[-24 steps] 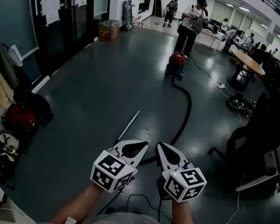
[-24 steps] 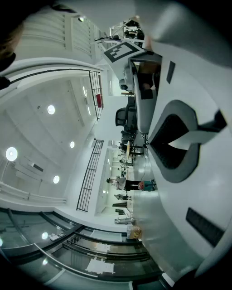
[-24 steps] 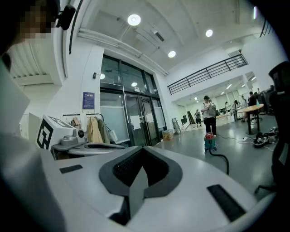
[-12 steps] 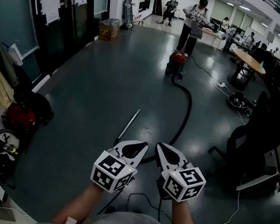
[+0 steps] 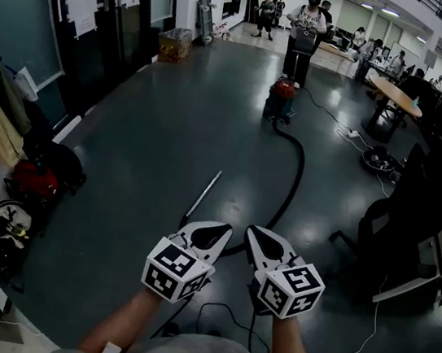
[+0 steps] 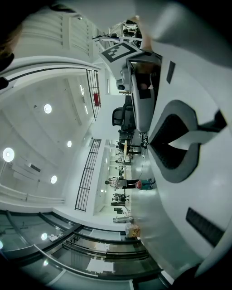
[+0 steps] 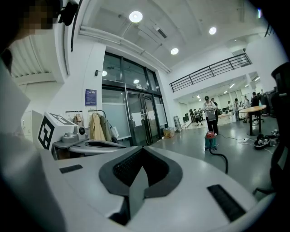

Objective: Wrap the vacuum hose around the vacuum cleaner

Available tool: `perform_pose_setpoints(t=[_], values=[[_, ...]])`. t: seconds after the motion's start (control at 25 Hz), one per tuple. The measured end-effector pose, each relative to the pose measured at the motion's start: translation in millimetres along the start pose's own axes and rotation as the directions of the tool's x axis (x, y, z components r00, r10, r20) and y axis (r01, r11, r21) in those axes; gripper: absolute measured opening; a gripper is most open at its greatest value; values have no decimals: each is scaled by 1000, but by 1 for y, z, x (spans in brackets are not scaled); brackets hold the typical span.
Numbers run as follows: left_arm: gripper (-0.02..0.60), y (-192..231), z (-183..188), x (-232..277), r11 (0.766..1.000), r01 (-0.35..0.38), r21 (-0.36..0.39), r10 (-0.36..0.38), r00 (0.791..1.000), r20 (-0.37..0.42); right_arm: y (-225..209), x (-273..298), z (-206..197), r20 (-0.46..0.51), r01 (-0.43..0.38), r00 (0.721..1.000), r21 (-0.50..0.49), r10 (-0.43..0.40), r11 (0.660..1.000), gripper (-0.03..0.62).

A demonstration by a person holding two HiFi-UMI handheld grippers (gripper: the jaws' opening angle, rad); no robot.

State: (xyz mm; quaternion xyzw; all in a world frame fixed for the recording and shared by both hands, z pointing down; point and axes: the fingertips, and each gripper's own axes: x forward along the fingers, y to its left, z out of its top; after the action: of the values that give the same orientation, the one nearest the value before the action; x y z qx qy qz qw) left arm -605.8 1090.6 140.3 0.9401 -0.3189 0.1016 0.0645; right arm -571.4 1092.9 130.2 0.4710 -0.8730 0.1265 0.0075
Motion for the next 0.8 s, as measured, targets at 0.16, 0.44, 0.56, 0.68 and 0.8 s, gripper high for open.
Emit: perform_pose_setpoints(t=[0.16, 0.44, 0.56, 0.68, 0.8], values=[[8, -7, -4, 10, 1000, -17, 5, 17, 1000, -12, -13, -7, -3, -10, -11, 1000, -14, 10, 1000, 6], [8, -19, -5, 37, 998, -58, 30, 59, 997, -46, -42, -20, -6, -32, -46, 998, -23, 45, 999, 6], [8, -21, -4, 46, 996, -74, 47, 76, 995, -57, -56, -23, -8, -29, -55, 998, -15, 54, 998, 6], [9, -19, -2, 54, 995, -90, 53, 93, 994, -63, -67, -22, -9, -33, -65, 997, -10, 65, 998, 6], [8, -14, -5, 57, 993, -101, 54, 105, 992, -73, -72, -18, -11, -36, -74, 997, -4, 74, 997, 6]])
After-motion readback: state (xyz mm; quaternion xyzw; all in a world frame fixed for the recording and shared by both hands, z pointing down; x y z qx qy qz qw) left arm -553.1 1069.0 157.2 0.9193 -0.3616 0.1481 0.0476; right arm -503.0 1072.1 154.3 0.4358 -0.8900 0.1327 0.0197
